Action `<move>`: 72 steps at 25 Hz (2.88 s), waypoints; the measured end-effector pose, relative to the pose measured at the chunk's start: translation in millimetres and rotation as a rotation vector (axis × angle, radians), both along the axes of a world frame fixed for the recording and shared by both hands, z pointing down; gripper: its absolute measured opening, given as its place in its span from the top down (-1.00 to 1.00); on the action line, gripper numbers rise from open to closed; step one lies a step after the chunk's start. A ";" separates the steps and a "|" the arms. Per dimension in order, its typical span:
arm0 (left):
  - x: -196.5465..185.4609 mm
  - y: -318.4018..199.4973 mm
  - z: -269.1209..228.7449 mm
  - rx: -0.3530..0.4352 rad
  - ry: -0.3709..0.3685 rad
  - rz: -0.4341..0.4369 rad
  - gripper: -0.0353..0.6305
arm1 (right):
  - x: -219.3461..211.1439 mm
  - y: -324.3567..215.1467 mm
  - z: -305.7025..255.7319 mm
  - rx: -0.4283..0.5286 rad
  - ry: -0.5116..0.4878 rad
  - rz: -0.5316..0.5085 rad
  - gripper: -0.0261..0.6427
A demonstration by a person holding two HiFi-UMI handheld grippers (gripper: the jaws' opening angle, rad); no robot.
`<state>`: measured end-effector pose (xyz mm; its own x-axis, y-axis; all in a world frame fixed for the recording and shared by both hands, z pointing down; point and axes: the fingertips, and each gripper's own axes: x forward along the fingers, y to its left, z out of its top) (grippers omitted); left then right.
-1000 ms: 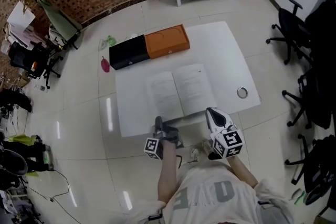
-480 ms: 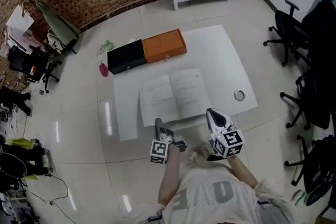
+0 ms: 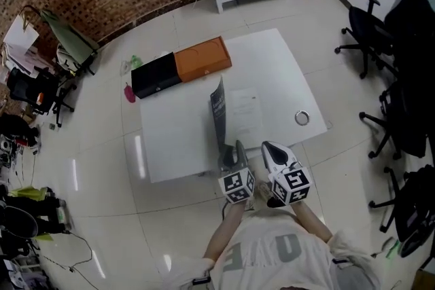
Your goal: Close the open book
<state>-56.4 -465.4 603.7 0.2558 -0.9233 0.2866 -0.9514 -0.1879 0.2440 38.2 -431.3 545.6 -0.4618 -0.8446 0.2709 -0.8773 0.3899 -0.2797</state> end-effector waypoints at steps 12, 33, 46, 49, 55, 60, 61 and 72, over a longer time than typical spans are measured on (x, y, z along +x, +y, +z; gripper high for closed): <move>96.6 11.7 83.0 -0.081 -0.329 0.270 0.06 | 93.9 19.1 11.2 -0.005 0.002 0.188 0.91; -94.1 57.7 -161.6 0.468 -0.065 -0.094 0.85 | -12.9 12.1 -81.5 0.176 -0.141 0.010 0.91; -127.2 211.1 -170.0 0.486 -0.023 -0.133 0.85 | -28.8 174.4 -79.9 0.187 -0.146 -0.018 0.91; -107.3 288.9 -169.8 0.497 -0.037 -0.139 0.84 | -3.4 253.5 -62.9 0.178 -0.128 -0.009 0.91; -62.2 481.3 -159.1 0.417 0.067 -0.082 0.85 | 34.8 434.9 -30.4 0.097 -0.111 -0.017 0.91; -35.8 575.7 -185.3 0.442 0.069 -0.055 0.84 | 42.0 524.0 -55.3 0.103 -0.145 -0.044 0.91; -33.6 590.5 -189.3 0.443 0.068 -0.051 0.84 | 40.1 539.0 -62.9 0.111 -0.156 -0.049 0.91; -42.2 683.6 -179.4 0.373 0.105 -0.008 0.84 | -2.9 640.6 -104.6 0.155 -0.222 -0.142 0.91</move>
<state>-98.6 218.2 424.3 0.2579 -0.9614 -0.0962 -0.9269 -0.2743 0.2564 35.3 209.3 441.0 -0.6119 -0.7906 0.0232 -0.7348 0.5574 -0.3864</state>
